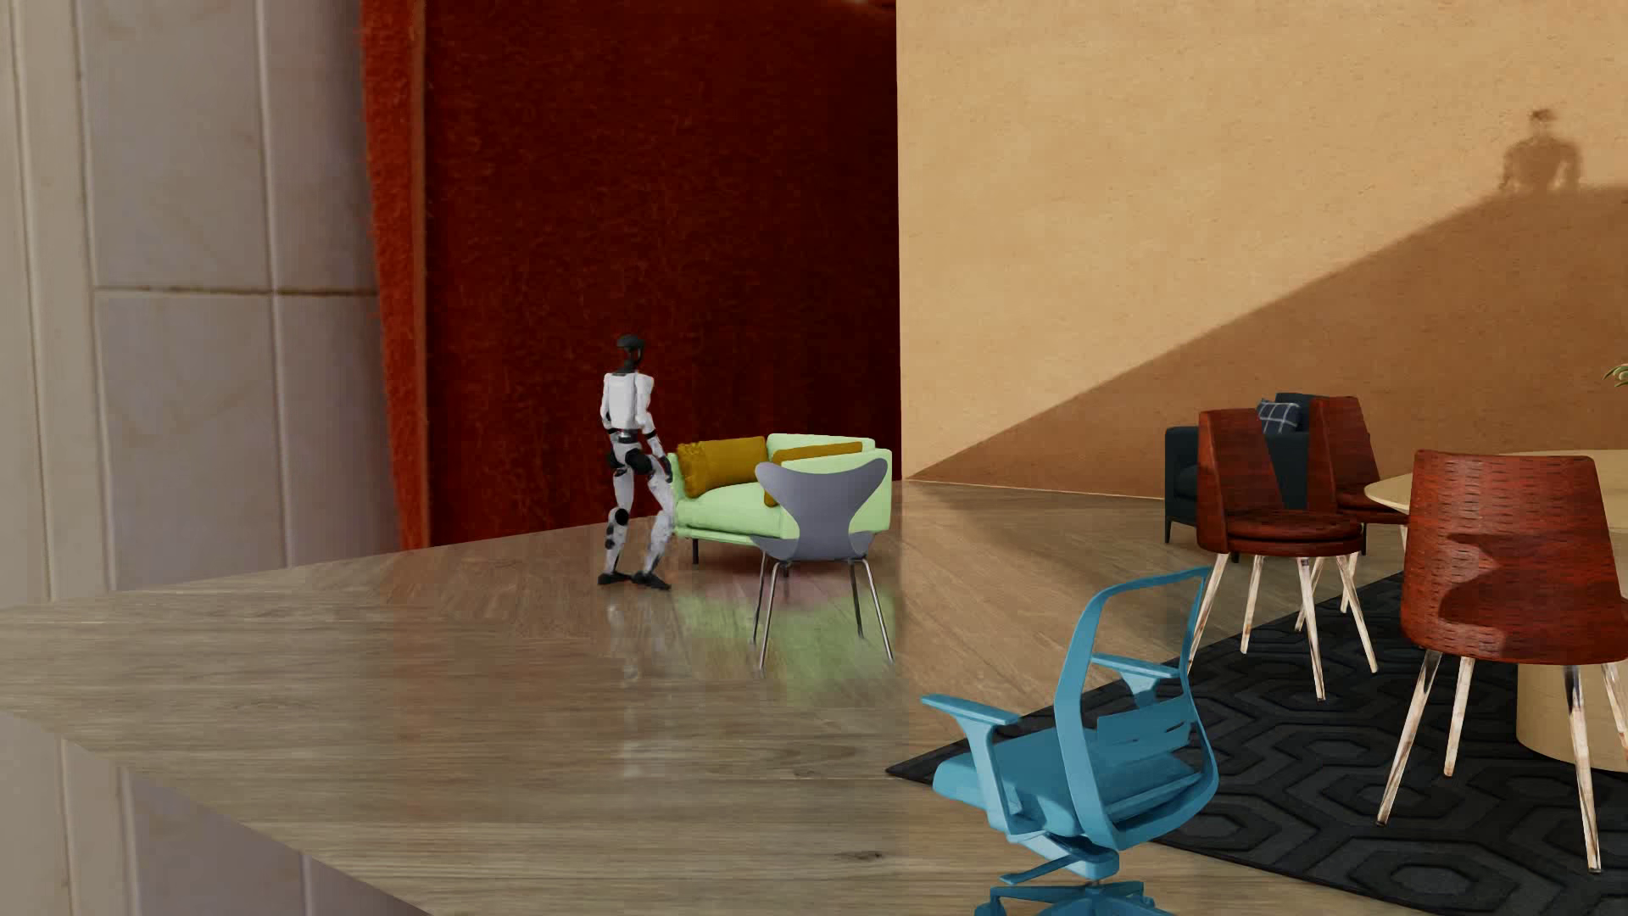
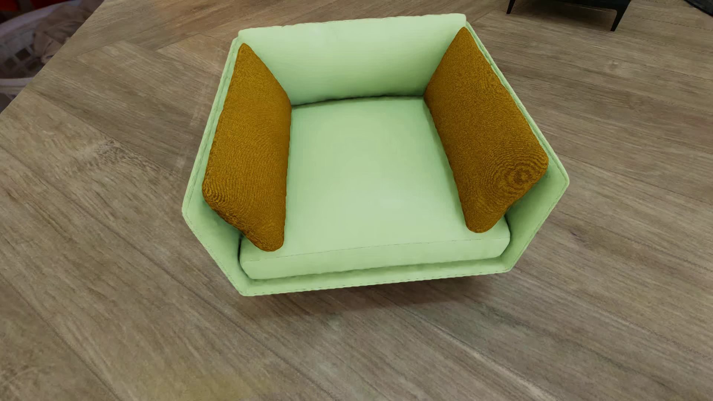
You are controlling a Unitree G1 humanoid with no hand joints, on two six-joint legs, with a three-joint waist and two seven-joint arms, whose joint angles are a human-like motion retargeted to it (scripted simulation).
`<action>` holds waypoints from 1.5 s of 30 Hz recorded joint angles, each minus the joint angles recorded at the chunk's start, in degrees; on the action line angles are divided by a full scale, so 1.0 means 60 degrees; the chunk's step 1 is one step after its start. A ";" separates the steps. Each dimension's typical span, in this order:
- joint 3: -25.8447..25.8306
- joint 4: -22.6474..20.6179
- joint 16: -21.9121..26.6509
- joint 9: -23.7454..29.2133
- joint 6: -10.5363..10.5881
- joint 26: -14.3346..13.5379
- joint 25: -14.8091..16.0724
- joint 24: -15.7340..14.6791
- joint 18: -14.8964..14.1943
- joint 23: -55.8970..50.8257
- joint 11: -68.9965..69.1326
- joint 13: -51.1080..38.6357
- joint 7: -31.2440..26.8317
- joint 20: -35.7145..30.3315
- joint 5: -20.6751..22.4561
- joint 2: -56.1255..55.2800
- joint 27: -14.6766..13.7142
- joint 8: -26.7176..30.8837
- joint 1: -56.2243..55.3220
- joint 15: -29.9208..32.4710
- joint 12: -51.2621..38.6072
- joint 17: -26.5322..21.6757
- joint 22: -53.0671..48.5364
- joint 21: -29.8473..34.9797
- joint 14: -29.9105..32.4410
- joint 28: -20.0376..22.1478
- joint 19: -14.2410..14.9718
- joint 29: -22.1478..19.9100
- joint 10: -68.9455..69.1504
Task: Go to the light lime armchair
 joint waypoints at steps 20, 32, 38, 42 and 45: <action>0.0053 -0.0392 -0.1011 -0.0084 -0.0214 0.0742 -0.0957 -0.1379 0.0445 -0.0944 0.1319 -0.1501 -0.0673 0.0387 0.4690 -0.1582 -0.1580 0.7379 -0.0142 -0.1965 -0.0415 0.0289 -0.0490 0.1016 -0.0018 0.0588 0.0094 0.0760 0.0567; -0.0059 0.0279 0.0061 -0.0371 0.0067 0.0636 -0.1395 -0.1044 0.0082 0.0558 -0.4710 -0.0854 -0.1327 0.0254 0.5621 0.0260 -0.1395 0.7325 -0.0494 -0.0488 -0.0572 0.0250 0.0238 0.1247 0.0554 0.0826 -0.1412 0.1436 0.0001; -0.0177 0.0860 -0.0599 0.0021 0.0421 0.1430 -0.1061 -0.0952 -0.0690 -0.0549 -0.4376 -0.0760 -0.0705 0.0064 0.5868 -0.0205 -0.1836 0.6724 -0.3277 -0.0722 -0.1019 0.0380 -0.0820 0.1551 -0.0183 0.2665 -0.1206 0.1000 0.4482; -0.0095 0.1006 -0.0825 -0.0005 0.0563 0.0750 -0.0961 -0.1417 -0.0042 -0.0087 -0.4638 -0.0965 -0.0647 -0.0462 0.6030 0.0153 -0.1517 0.6842 -0.2364 -0.0736 -0.0866 0.0288 -0.1157 0.2018 -0.0088 0.1476 -0.1153 0.1234 0.2019; -0.0151 0.0786 -0.0735 -0.0082 0.0447 0.0204 -0.0553 -0.1373 -0.0087 -0.0143 -0.4796 -0.0803 -0.0638 -0.1303 0.5841 0.0495 -0.1762 0.6967 -0.1295 -0.0705 -0.0916 0.0152 -0.0767 0.1944 0.0547 0.0748 -0.1322 0.1984 0.0329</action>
